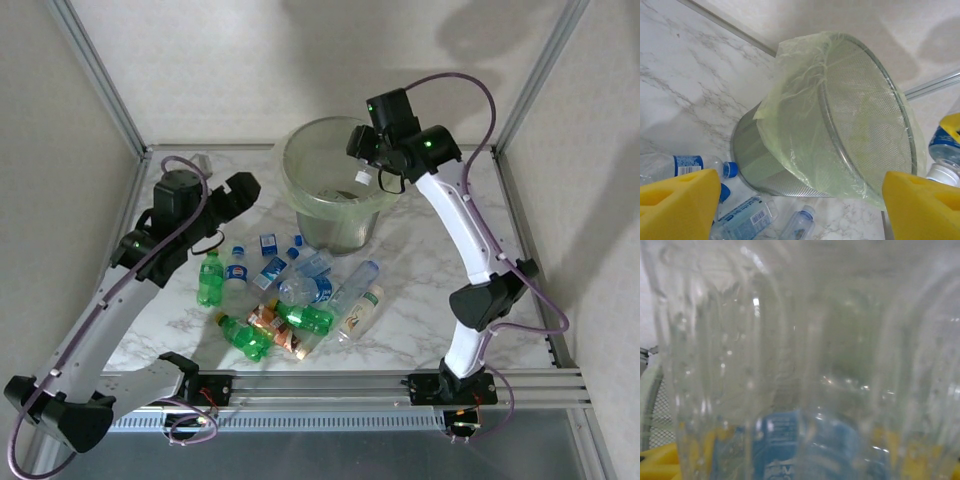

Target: Put the plastic bottles in the bin

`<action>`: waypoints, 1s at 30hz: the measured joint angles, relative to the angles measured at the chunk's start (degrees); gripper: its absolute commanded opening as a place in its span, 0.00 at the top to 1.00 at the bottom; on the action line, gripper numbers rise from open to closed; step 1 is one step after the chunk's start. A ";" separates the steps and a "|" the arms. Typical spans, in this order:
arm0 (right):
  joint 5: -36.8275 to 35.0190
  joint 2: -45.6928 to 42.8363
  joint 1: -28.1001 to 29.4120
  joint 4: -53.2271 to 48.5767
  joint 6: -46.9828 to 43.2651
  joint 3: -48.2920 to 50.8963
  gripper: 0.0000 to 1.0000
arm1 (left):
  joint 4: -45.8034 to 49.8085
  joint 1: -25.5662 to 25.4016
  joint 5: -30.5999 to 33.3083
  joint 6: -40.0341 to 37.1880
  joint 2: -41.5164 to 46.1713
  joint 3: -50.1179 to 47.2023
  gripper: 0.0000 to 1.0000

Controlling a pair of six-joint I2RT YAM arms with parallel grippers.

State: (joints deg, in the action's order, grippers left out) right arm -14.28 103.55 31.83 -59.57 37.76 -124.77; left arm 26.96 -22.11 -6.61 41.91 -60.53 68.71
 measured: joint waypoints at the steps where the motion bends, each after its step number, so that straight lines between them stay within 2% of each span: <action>1: -0.04 0.20 0.11 0.02 -0.46 0.00 0.18 | 0.20 0.11 0.31 -0.11 0.37 -0.28 0.14; 6: -0.15 0.74 0.09 -0.15 -1.14 -0.42 0.12 | 2.05 0.26 2.08 -0.17 2.16 -1.49 0.12; 14: -0.37 0.52 0.52 0.70 -1.77 -0.66 0.13 | 7.96 1.88 7.10 -1.57 4.57 -2.69 0.11; 22: 2.25 -12.66 6.16 8.07 -2.43 17.11 0.14 | 12.44 6.19 10.88 -2.12 5.62 -10.64 0.13; 27: 3.89 -21.66 7.91 12.98 -1.25 28.24 0.14 | 13.20 9.84 10.43 -2.97 2.69 -15.67 0.19; 30: 4.09 -23.91 8.87 14.88 -0.04 32.52 0.14 | 12.87 11.65 9.20 -3.37 -0.15 -17.11 0.20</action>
State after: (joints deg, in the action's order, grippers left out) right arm -10.20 79.64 40.71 -44.69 37.71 -92.25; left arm 39.83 -10.46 2.59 38.54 -60.69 51.59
